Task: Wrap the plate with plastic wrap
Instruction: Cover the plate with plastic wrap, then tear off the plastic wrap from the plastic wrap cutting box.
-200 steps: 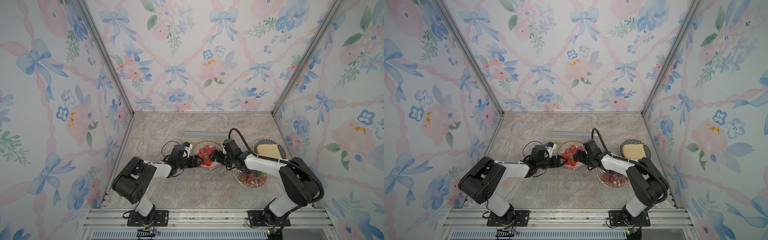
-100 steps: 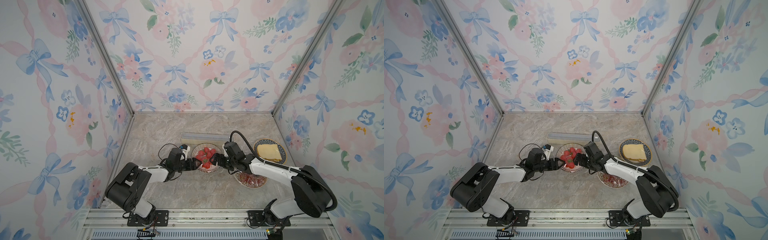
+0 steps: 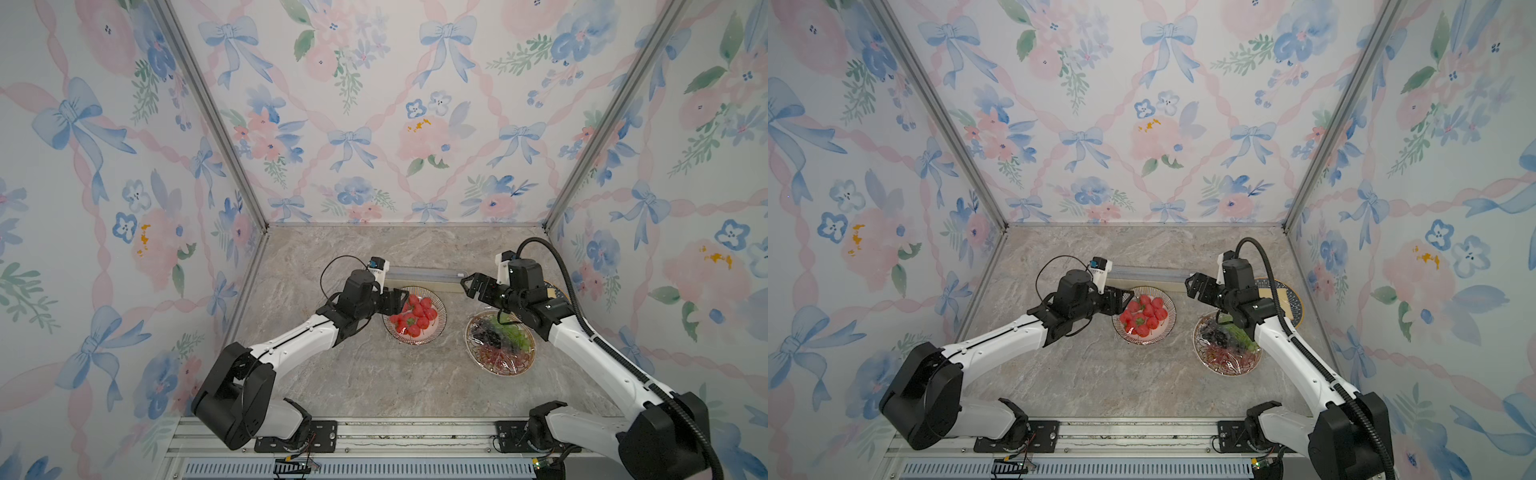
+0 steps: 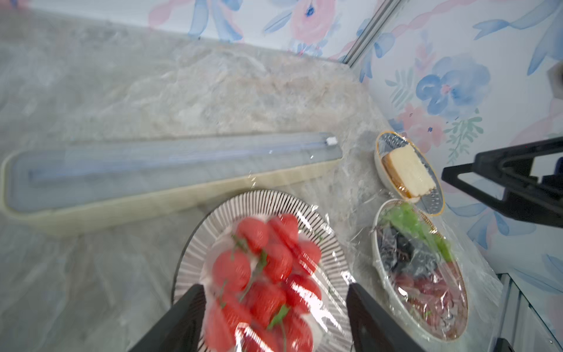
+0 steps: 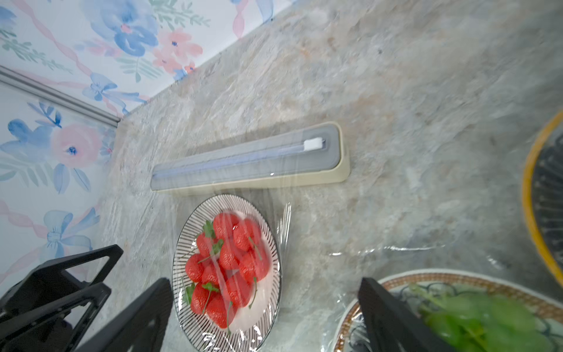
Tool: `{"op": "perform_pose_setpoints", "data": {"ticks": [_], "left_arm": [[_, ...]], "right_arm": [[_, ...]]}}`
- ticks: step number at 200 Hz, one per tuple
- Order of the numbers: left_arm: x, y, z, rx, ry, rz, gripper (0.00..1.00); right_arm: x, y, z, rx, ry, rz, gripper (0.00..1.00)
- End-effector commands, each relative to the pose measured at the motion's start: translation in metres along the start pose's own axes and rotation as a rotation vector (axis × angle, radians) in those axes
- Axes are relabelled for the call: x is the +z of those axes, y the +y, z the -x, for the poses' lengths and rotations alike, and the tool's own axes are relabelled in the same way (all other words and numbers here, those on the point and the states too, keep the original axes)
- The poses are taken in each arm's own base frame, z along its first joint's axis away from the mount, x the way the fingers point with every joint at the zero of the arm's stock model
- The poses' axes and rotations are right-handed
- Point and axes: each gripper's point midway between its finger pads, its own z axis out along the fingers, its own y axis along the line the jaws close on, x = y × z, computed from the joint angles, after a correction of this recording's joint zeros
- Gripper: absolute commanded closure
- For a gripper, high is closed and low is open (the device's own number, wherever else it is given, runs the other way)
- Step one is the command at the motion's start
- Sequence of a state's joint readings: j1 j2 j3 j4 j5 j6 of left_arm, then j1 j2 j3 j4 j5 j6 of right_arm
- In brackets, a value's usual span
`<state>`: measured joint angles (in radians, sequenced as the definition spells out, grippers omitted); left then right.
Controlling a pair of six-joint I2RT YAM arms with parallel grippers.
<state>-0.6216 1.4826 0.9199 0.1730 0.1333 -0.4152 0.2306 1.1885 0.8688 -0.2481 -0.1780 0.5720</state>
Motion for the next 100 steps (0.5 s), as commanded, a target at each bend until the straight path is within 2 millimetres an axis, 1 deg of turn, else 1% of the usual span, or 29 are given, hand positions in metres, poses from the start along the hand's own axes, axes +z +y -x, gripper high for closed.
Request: {"op": "perform_pose_setpoints", "data": {"ticks": [1, 7, 11, 21, 32, 41, 48, 52, 63, 78, 93, 98, 100], "left_arm": [[0.031, -0.013, 0.010, 0.142, 0.034, 0.031, 0.25], [0.041, -0.018, 0.013, 0.164, 0.040, 0.028, 0.25], [0.048, -0.020, 0.014, 0.177, 0.048, 0.027, 0.25], [0.064, -0.029, 0.022, 0.211, 0.049, 0.019, 0.24], [0.084, -0.034, 0.021, 0.245, 0.069, 0.016, 0.24], [0.097, -0.040, 0.024, 0.276, 0.067, 0.011, 0.23], [0.111, -0.040, 0.019, 0.304, 0.083, 0.012, 0.22], [0.117, -0.041, 0.021, 0.315, 0.082, 0.009, 0.21], [0.136, -0.043, 0.016, 0.344, 0.103, -0.002, 0.20], [0.159, -0.041, 0.011, 0.361, 0.128, -0.001, 0.20], [0.177, -0.041, 0.007, 0.374, 0.141, -0.007, 0.19], [0.182, -0.041, 0.006, 0.380, 0.142, -0.009, 0.19], [0.184, -0.042, 0.005, 0.382, 0.143, -0.010, 0.19]], "right_arm": [[0.013, -0.016, 0.013, 0.002, -0.016, 0.049, 0.03], [0.018, -0.023, 0.017, 0.021, -0.019, 0.045, 0.00], [0.022, -0.027, 0.019, 0.030, -0.018, 0.045, 0.03], [0.032, -0.035, 0.023, 0.044, -0.003, 0.044, 0.11], [0.043, -0.043, 0.025, 0.061, 0.022, 0.023, 0.20], [0.053, -0.048, 0.027, 0.069, 0.038, 0.010, 0.25], [0.059, -0.051, 0.028, 0.084, 0.049, -0.005, 0.29], [0.062, -0.053, 0.029, 0.090, 0.056, -0.009, 0.31], [0.072, -0.054, 0.030, 0.096, 0.070, -0.013, 0.32], [0.084, -0.063, 0.030, 0.112, 0.077, -0.043, 0.33], [0.096, -0.067, 0.030, 0.127, 0.094, -0.050, 0.35], [0.096, -0.064, 0.033, 0.126, 0.089, -0.042, 0.35], [0.102, -0.067, 0.029, 0.133, 0.105, -0.049, 0.35]]}}
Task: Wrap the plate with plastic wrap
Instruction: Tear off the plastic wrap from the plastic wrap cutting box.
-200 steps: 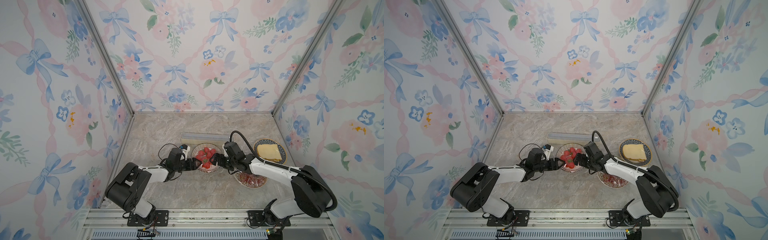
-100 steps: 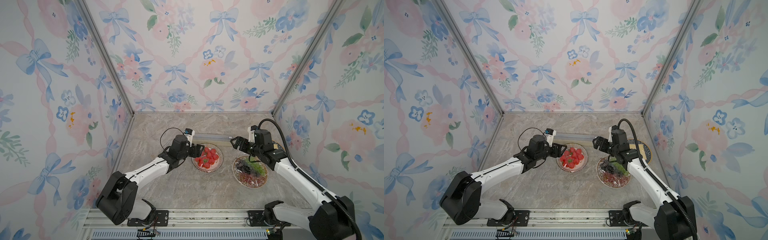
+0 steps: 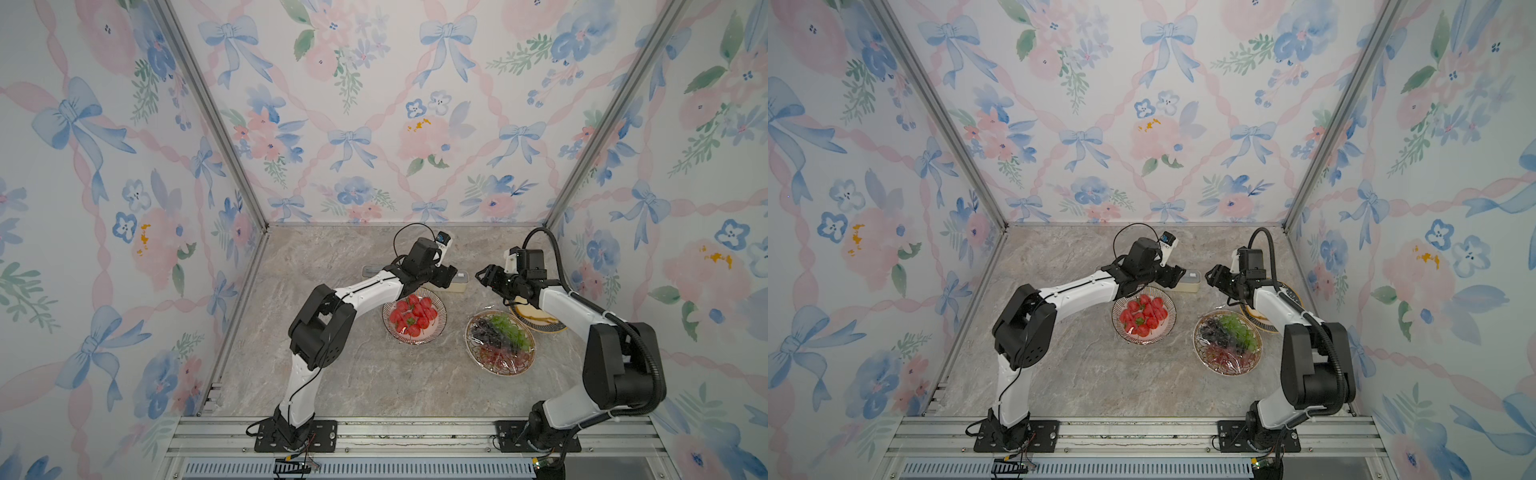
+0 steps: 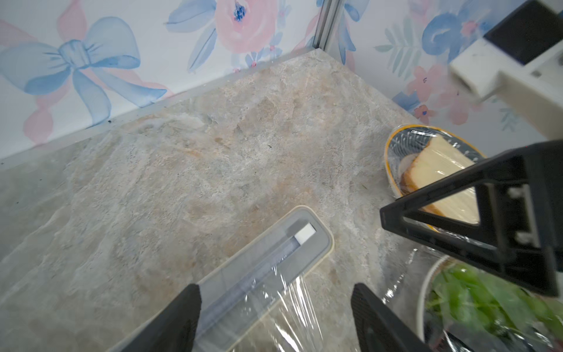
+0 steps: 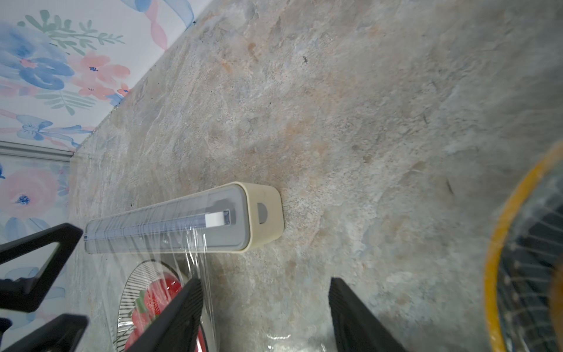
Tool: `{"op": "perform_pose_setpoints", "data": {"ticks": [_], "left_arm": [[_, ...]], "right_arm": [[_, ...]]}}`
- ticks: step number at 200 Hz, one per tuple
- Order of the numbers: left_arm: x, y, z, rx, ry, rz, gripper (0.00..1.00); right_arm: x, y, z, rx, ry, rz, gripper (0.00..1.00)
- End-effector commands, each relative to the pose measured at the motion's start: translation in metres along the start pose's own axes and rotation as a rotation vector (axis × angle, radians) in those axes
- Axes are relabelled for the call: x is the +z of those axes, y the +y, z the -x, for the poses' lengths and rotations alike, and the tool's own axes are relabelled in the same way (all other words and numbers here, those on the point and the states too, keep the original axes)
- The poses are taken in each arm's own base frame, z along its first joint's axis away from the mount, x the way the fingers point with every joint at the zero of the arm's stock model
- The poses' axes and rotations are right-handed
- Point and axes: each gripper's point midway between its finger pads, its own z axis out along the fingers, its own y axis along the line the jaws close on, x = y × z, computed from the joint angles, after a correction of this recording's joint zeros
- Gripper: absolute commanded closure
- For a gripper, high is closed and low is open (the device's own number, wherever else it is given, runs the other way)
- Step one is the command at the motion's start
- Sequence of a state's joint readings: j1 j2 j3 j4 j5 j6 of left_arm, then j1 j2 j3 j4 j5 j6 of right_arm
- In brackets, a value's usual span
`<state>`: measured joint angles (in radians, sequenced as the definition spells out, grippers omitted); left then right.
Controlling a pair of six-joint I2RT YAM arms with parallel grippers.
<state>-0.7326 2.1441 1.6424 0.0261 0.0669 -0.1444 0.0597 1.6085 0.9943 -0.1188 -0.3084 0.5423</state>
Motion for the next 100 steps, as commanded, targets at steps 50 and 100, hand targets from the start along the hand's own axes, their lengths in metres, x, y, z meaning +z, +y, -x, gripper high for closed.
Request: {"op": "perform_pose_setpoints", "data": {"ticks": [50, 100], "left_arm": [[0.050, -0.001, -0.011, 0.055, 0.053, -0.001, 0.19], [0.060, -0.006, -0.014, 0.057, 0.061, 0.003, 0.18]], "right_arm": [[0.041, 0.009, 0.009, 0.016, 0.043, 0.008, 0.37], [0.059, 0.000, -0.002, 0.027, 0.086, -0.026, 0.41]]}}
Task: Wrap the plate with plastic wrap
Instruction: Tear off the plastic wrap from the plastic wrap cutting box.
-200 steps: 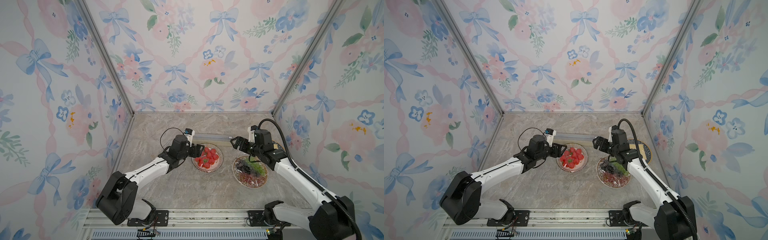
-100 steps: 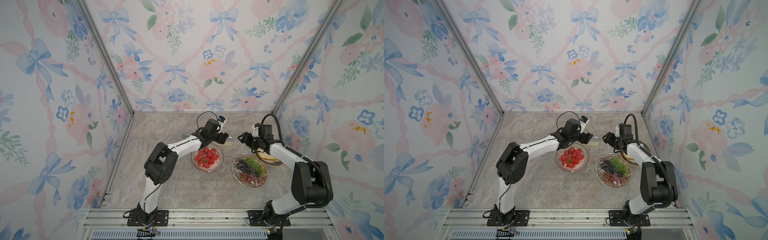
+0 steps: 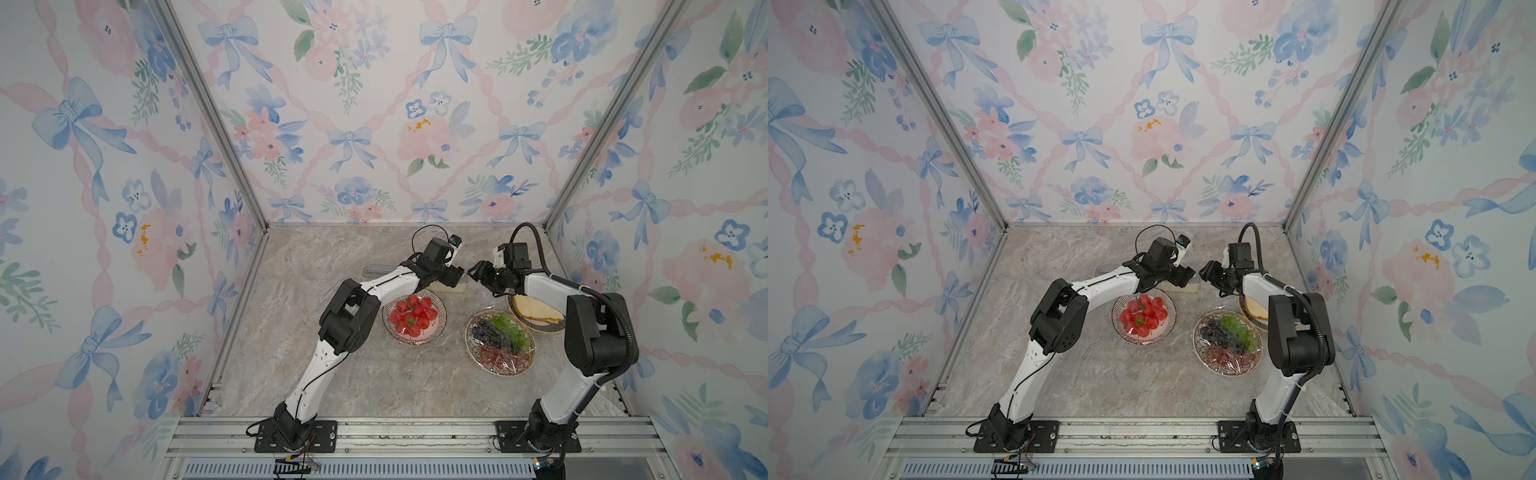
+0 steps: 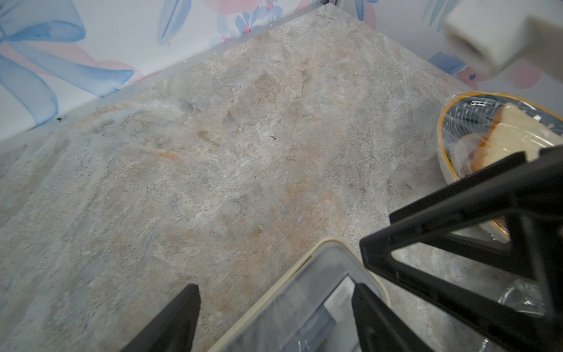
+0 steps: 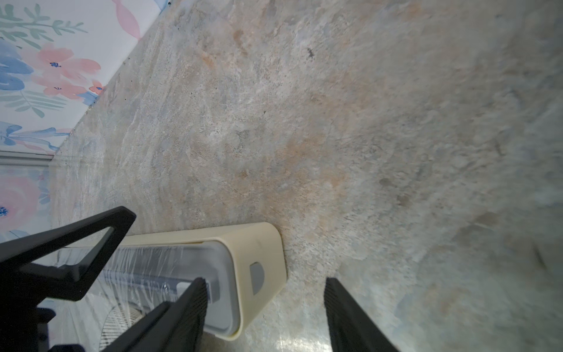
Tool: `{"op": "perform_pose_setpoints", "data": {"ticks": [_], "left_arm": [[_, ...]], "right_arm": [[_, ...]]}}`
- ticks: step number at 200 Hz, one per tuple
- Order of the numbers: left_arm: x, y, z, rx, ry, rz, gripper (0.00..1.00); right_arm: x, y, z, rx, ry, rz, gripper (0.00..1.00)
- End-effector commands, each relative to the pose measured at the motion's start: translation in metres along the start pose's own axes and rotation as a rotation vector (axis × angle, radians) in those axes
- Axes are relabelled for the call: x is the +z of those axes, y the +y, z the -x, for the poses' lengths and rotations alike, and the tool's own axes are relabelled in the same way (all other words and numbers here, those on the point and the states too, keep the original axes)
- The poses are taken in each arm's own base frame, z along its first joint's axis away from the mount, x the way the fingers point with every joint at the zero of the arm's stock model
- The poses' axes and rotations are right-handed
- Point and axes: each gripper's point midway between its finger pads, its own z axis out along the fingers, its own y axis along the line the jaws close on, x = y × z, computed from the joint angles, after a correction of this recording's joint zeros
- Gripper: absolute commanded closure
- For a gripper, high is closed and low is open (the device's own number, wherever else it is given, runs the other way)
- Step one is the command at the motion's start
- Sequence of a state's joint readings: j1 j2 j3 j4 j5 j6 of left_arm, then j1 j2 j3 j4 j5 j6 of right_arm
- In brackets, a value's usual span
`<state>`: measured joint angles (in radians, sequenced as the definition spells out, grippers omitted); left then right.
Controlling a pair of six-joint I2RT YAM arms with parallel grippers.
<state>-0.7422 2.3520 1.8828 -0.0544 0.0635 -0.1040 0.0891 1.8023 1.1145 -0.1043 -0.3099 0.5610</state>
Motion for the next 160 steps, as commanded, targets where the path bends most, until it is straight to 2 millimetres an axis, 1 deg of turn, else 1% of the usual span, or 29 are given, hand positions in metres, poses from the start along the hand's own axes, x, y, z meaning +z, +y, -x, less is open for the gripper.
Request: {"op": "perform_pose_setpoints", "data": {"ticks": [1, 34, 62, 81, 131, 160], "left_arm": [[0.009, -0.005, -0.003, 0.015, 0.013, 0.006, 0.18], [0.017, -0.004, -0.003, 0.023, 0.013, 0.030, 0.11], [0.023, -0.006, -0.005, 0.029, 0.022, 0.028, 0.12], [0.024, -0.004, -0.011, 0.036, 0.040, 0.035, 0.14], [0.022, 0.000, -0.020, 0.072, 0.076, 0.060, 0.16], [0.018, 0.009, -0.022, 0.084, 0.086, 0.084, 0.16]], "right_arm": [[0.012, 0.000, -0.003, 0.012, 0.024, -0.011, 0.41], [0.020, -0.006, -0.011, 0.019, 0.051, -0.031, 0.45], [0.023, -0.011, -0.018, 0.015, 0.072, -0.051, 0.46], [0.023, -0.016, -0.023, 0.012, 0.084, -0.072, 0.46], [0.023, -0.026, -0.028, 0.004, 0.101, -0.112, 0.47], [0.022, -0.034, -0.031, -0.013, 0.112, -0.154, 0.47]]}}
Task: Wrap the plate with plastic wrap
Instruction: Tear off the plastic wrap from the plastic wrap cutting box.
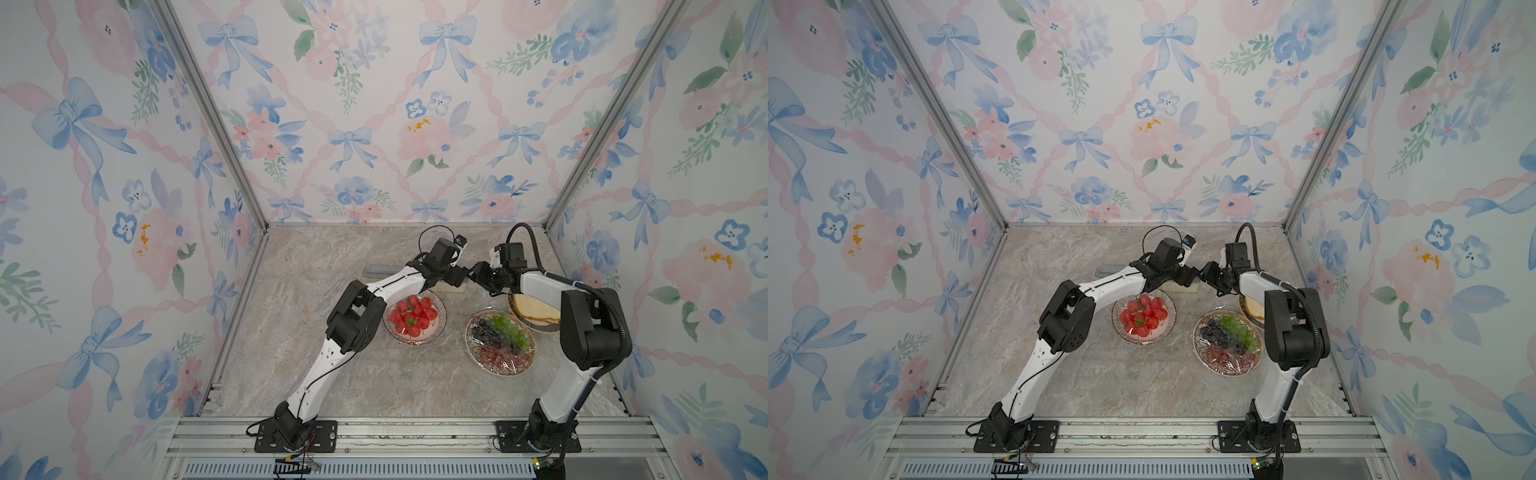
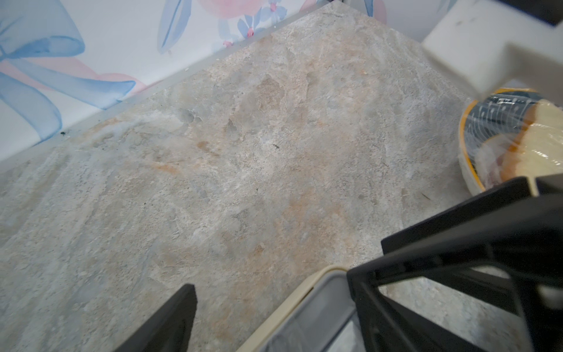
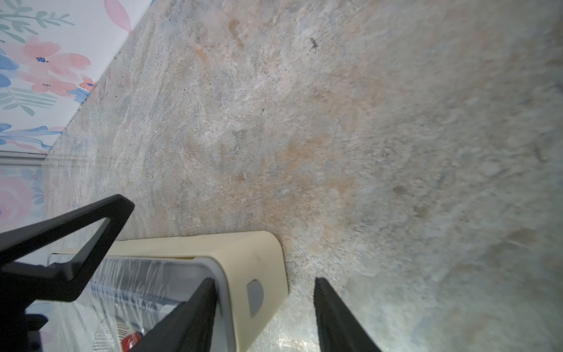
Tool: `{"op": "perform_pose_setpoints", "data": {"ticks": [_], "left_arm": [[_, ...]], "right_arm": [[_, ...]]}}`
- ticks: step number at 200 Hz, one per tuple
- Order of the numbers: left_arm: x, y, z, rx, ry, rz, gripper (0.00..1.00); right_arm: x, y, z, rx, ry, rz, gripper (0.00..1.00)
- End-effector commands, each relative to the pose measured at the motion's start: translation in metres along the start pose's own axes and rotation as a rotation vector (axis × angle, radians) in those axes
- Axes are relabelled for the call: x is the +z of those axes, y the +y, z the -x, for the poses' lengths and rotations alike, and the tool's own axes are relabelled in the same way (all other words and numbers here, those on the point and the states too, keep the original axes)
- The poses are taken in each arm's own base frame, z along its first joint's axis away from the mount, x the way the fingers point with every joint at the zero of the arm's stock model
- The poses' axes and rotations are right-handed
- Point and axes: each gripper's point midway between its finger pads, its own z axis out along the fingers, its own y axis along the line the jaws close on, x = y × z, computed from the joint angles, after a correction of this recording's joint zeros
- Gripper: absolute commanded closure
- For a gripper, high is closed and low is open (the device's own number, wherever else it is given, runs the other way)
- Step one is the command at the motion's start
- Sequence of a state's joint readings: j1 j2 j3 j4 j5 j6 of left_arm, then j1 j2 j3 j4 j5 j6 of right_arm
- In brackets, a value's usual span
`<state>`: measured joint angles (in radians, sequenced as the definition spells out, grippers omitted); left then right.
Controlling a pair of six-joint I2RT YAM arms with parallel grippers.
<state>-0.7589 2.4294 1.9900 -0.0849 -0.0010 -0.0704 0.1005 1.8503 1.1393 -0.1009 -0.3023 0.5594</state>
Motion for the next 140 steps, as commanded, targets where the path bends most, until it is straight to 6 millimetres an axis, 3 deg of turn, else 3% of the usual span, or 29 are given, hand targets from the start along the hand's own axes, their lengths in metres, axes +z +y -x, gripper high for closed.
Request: {"op": "perform_pose_setpoints", "data": {"ticks": [1, 140], "left_arm": [[0.001, 0.007, -0.025, 0.043, 0.086, 0.033, 0.16], [-0.030, 0.068, -0.039, 0.005, 0.131, 0.137, 0.16]], "right_arm": [[0.010, -0.032, -0.028, -0.008, 0.094, -0.144, 0.47], [0.006, -0.044, -0.032, -0.030, 0.116, -0.203, 0.48]]}}
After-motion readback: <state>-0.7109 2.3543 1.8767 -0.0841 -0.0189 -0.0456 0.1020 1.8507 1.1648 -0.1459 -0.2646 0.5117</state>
